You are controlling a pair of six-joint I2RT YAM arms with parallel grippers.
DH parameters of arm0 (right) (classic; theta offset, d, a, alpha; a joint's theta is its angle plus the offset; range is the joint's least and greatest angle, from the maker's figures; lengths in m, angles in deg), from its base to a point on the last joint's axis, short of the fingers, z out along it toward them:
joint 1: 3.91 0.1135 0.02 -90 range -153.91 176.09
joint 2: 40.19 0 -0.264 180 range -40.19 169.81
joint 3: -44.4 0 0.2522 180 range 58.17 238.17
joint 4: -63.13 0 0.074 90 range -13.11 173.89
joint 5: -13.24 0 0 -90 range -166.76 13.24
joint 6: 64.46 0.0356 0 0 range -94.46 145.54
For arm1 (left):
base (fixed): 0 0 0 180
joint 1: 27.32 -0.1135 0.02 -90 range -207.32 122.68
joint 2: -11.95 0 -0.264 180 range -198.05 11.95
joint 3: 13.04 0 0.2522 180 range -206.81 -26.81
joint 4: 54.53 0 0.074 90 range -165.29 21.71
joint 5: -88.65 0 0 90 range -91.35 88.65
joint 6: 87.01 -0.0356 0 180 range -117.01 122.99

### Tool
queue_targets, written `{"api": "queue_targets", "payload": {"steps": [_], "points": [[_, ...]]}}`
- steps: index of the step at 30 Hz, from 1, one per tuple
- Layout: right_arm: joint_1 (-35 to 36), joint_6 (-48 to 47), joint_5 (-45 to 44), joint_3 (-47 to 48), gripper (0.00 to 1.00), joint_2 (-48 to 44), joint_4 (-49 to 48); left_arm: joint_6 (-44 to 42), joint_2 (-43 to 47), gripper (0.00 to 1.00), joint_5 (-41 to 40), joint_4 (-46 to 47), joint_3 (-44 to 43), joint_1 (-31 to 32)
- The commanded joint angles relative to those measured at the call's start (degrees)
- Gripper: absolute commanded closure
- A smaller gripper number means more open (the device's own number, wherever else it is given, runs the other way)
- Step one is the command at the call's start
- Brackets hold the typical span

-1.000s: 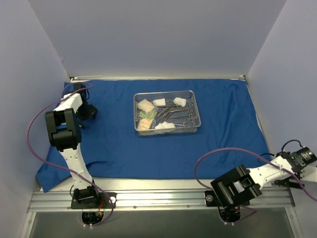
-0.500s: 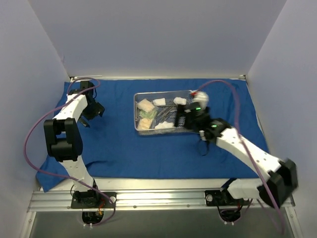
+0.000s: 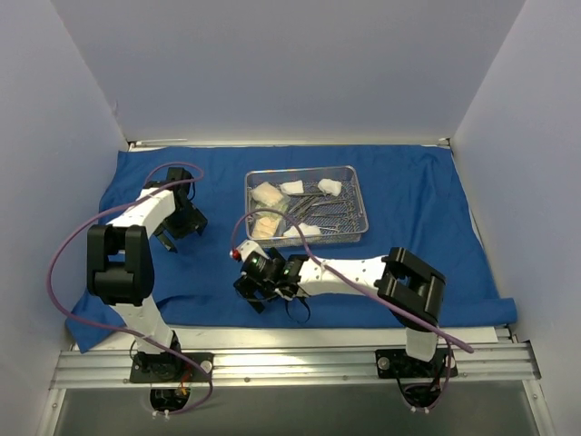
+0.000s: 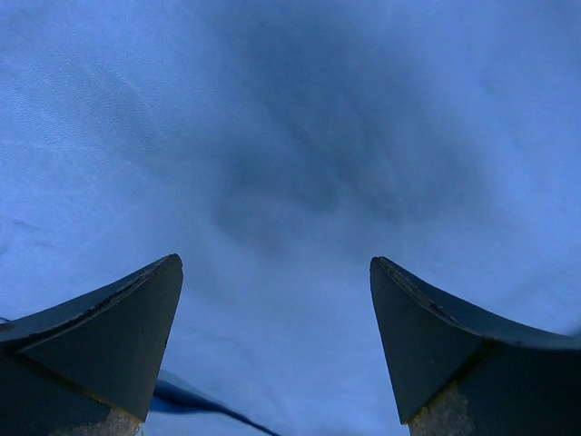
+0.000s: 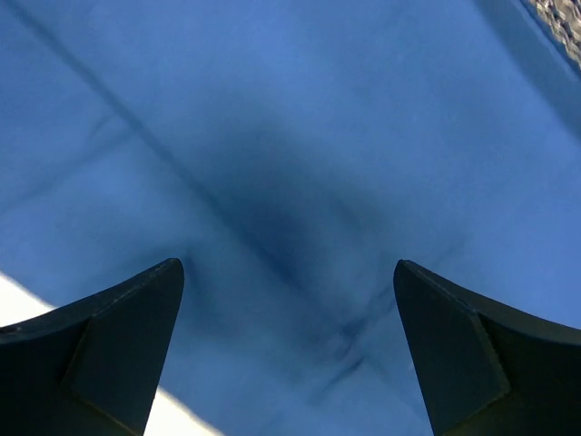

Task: Open and lay out the surgical kit
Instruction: Smooth out the surgical kit at the center of the board.

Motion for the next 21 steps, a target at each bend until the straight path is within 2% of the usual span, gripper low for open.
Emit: {"api": "queue_targets", "payload": {"steps": [1, 3, 4, 7, 11, 17, 21], "points": [[-5.00, -2.81, 6.20, -0.29, 0.10, -0.21, -4.77, -0.16, -0.29, 0.06, 0.39, 3.55, 0.68, -0.21], [-7.55, -2.72, 8.76, -1.87, 0.15, 0.06, -6.35, -0.16, -0.99, 0.06, 0.04, 3.46, 0.76, -0.21], [-8.08, -2.81, 11.90, -2.40, 0.21, 0.23, -6.97, -0.16, -1.17, 0.06, -0.14, 3.38, 0.76, -0.21], [-8.27, -3.51, 15.61, -4.51, 0.26, -0.37, -7.50, -0.16, -1.52, 0.06, -0.40, 3.46, 1.11, -0.21], [-8.26, -2.37, 19.92, -8.46, 0.26, -2.40, -10.64, 0.02, -2.66, 0.06, -2.68, 3.03, 0.77, -0.38], [-8.26, -1.67, 19.93, -11.89, 0.27, -3.19, -10.58, 0.02, -4.95, 0.06, -3.30, 3.64, 0.85, -0.56], [-8.00, -0.79, 22.47, -13.47, 0.34, -3.37, -11.28, 0.19, -5.65, 0.06, -3.21, 3.90, 1.29, -0.65]]}}
